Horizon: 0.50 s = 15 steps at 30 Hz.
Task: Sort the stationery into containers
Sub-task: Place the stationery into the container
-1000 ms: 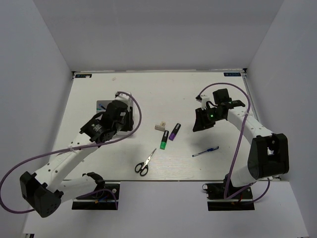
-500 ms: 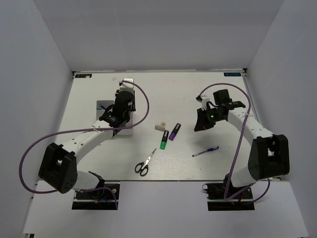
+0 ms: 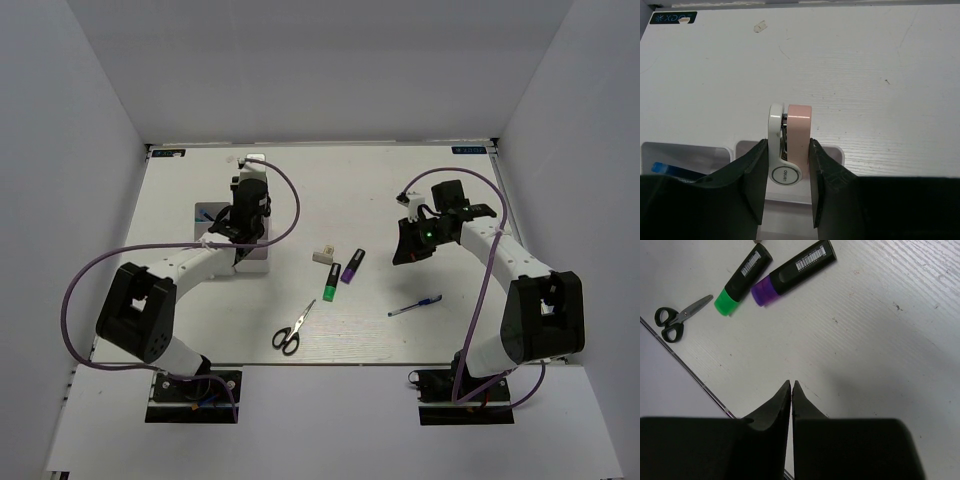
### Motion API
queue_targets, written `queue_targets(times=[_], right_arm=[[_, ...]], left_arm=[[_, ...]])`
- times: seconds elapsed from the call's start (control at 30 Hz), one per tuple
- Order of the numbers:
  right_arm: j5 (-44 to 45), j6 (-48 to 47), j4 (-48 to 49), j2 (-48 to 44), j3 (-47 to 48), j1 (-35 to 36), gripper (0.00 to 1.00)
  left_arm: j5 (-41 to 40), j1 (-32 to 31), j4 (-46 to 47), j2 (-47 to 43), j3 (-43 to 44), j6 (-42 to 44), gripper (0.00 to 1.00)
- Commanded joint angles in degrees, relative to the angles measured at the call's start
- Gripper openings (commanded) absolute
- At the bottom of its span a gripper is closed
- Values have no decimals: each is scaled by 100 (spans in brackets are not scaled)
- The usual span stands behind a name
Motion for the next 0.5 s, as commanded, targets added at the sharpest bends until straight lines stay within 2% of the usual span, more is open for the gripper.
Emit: queue_targets(times=[0.0, 0.13, 0.47], right_arm=[[-44, -96, 63, -60, -40, -36, 5], [-44, -88, 54, -33, -40, -54, 11], [-123, -167, -16, 2, 13, -89, 42]], left_arm=[[-130, 72, 346, 62, 117, 7, 6], [-130, 125, 338, 124, 109, -54, 12], [-104, 134, 180, -201, -243, -335, 47]])
